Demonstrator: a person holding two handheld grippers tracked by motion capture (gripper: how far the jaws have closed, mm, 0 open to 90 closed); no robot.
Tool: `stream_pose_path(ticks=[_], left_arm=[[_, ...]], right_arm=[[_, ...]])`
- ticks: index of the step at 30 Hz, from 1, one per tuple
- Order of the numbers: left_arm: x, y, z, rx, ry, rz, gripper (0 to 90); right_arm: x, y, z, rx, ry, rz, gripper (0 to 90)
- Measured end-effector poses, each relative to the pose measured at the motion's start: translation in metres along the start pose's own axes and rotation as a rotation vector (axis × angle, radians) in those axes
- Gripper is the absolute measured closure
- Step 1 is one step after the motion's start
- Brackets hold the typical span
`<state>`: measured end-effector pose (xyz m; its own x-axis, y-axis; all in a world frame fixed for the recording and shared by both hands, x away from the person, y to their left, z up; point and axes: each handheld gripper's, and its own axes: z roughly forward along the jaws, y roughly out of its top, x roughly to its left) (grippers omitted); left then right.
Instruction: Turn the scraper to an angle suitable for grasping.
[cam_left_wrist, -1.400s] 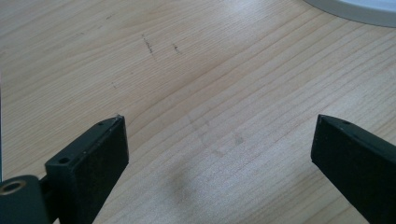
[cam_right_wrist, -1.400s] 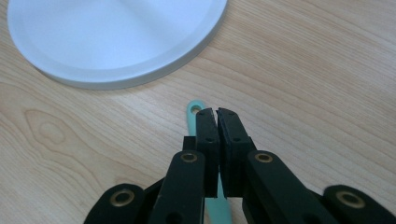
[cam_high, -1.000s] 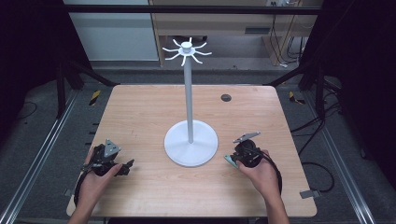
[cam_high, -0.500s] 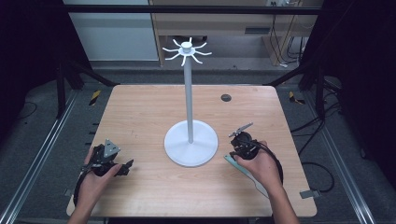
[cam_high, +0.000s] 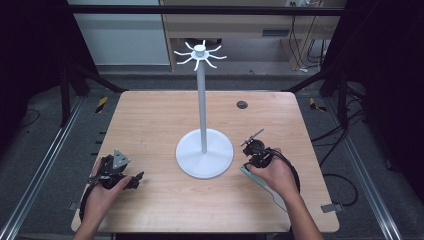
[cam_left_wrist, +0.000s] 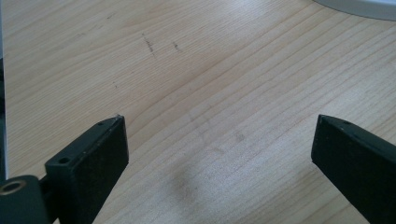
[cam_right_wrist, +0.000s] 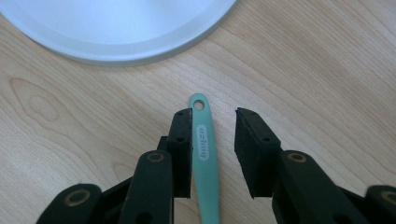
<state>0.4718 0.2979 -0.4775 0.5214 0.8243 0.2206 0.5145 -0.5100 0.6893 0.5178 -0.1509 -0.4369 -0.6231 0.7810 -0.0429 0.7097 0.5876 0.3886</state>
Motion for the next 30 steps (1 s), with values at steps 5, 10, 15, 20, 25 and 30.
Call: stream_pose_path(ticks=[5,10,15,20,25,30], left_arm=[[0.0,0.0,0.0,0.001,-0.001,0.0,3.7],[0.0,0.0,0.001,0.001,-0.002,0.0,3.7],[0.0,0.0,0.001,0.003,-0.003,0.002,3.6],[0.0,0.0,0.001,0.001,-0.002,0.0,3.7],[0.0,0.0,0.001,0.002,-0.003,0.002,3.7],[0.0,0.0,0.001,0.003,-0.004,0.003,3.7]], right_arm=[[-0.002,-0.001,0.004,0.013,0.012,0.008,68.4],[-0.001,-0.003,0.007,0.031,0.014,0.006,68.3],[0.0,-0.005,0.013,0.047,0.019,0.003,68.2],[-0.002,-0.006,0.017,0.055,0.021,0.005,68.4],[-0.001,-0.006,0.021,0.073,0.028,0.008,69.0],[0.0,-0.006,0.023,0.082,0.033,0.007,69.4]])
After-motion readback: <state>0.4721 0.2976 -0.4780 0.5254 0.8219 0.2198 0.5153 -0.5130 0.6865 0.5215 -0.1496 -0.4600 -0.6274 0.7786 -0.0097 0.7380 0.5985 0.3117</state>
